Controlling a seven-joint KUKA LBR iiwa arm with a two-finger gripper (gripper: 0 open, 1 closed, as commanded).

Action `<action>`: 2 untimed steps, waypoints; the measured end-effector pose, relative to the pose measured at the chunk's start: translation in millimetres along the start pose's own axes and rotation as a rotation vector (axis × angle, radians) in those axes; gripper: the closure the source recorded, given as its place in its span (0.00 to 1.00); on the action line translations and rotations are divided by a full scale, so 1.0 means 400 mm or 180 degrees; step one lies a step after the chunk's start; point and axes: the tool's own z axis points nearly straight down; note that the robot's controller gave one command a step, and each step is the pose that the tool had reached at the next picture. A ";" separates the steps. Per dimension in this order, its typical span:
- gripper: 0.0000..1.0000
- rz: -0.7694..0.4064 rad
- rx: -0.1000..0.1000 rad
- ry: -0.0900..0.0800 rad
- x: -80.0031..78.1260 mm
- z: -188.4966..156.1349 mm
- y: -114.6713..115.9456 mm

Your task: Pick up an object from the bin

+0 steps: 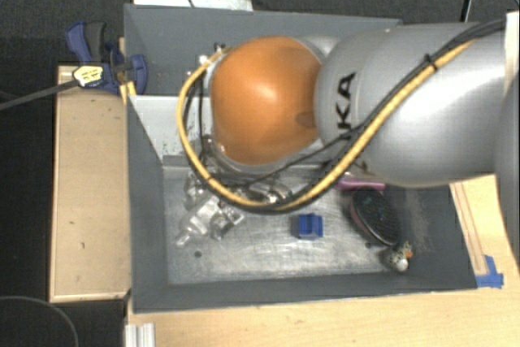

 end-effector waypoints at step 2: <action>1.00 0.0011 -0.0001 0.0001 0.000 0.000 0.000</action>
Offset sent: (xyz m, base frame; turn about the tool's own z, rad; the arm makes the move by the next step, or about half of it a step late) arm 0.0000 0.0000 0.0000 0.0000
